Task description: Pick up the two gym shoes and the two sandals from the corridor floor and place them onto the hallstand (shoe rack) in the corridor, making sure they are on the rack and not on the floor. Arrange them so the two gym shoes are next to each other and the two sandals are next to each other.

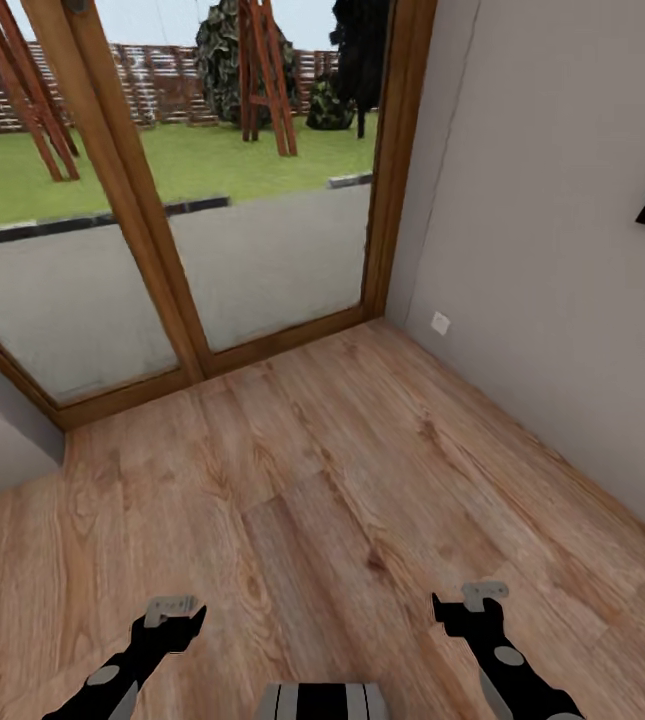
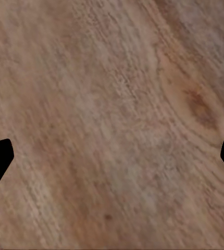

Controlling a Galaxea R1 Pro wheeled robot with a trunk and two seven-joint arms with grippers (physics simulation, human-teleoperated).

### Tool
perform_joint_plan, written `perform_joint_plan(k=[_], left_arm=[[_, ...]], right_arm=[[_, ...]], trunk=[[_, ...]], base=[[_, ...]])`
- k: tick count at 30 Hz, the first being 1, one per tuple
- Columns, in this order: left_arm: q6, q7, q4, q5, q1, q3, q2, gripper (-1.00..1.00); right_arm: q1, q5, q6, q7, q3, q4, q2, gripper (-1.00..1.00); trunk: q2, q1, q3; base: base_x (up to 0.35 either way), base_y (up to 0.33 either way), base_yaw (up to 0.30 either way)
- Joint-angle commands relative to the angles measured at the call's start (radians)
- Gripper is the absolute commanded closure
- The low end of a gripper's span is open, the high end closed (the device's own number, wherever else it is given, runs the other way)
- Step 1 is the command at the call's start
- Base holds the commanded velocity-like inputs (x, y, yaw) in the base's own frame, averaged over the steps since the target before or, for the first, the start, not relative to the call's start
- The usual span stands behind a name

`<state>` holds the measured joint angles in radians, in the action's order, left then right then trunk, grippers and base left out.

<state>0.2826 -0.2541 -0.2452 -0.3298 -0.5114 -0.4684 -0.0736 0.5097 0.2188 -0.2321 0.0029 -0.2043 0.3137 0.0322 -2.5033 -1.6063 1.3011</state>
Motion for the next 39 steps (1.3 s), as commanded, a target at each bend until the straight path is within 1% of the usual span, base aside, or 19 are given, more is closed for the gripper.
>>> perform_joint_plan(k=[1,3,4,5,7,8,12,18,26,33,34,39], left_arm=[[0.005,-0.005,0.000,-0.008,0.009,-0.010,0.000,-1.00],[0.006,-0.004,-0.001,-0.007,0.026,-0.012,0.000,-1.00],[0.006,-0.004,-0.002,-0.007,0.041,-0.014,0.000,-1.00],[0.006,-0.004,-0.002,-0.007,0.041,-0.014,0.000,-1.00],[0.007,-0.004,-0.003,-0.005,0.061,-0.017,-0.001,-1.00],[0.012,-0.003,-0.003,-0.003,0.086,-0.020,-0.001,-1.00],[0.039,-0.002,-0.003,-0.001,0.104,-0.021,-0.001,-1.00],[0.078,-0.002,0.003,-0.002,0.114,-0.021,-0.001,-1.00],[0.092,-0.002,0.009,-0.003,0.119,-0.021,-0.001,-1.00],[0.098,-0.002,0.009,-0.001,0.138,-0.021,-0.001,-1.00],[0.108,-0.002,0.008,0.000,0.151,-0.022,-0.002,-1.00],[0.126,-0.002,0.011,0.000,0.159,-0.022,-0.001,-1.00]], right_arm=[[0.000,0.010,-0.015,0.000,-0.007,-0.012,0.003,-1.00],[-0.003,0.010,-0.037,-0.001,-0.007,-0.032,0.009,-1.00],[-0.008,0.010,-0.062,-0.003,-0.007,-0.055,0.015,-1.00],[-0.008,0.010,-0.062,-0.003,-0.007,-0.055,0.015,-1.00],[-0.017,0.010,-0.101,-0.007,-0.007,-0.091,0.023,-1.00],[-0.027,0.009,-0.151,-0.013,-0.007,-0.140,0.037,-1.00],[-0.031,0.009,-0.179,-0.016,-0.007,-0.177,0.050,-1.00],[-0.033,0.007,-0.194,-0.017,-0.007,-0.205,0.058,-1.00],[-0.034,0.007,-0.198,-0.017,-0.007,-0.217,0.060,-1.00],[-0.034,0.007,-0.199,-0.018,-0.007,-0.232,0.060,-1.00],[-0.035,0.007,-0.200,-0.018,-0.007,-0.240,0.059,-1.00],[-0.036,0.007,-0.200,-0.018,-0.007,-0.244,0.059,-1.00]], trunk=[[0.000,0.000,0.001],[0.000,0.000,0.001],[0.000,0.000,0.001],[0.000,0.000,0.001],[0.000,0.000,0.001],[0.000,0.000,0.001],[0.000,0.000,0.001],[0.000,0.000,0.001],[0.000,0.000,0.001],[0.000,0.000,0.001],[0.000,0.000,0.001],[0.000,0.000,0.001]], base=[[0.338,0.000,-0.277],[0.338,0.000,-0.277],[0.339,0.000,-0.277],[0.339,0.000,-0.277],[0.339,0.000,-0.277],[0.339,0.000,-0.277],[0.339,0.000,-0.277],[0.339,0.000,-0.277],[0.311,0.000,-0.277],[0.111,0.000,-0.277],[0.021,0.000,-0.277],[0.010,0.000,-0.277]])
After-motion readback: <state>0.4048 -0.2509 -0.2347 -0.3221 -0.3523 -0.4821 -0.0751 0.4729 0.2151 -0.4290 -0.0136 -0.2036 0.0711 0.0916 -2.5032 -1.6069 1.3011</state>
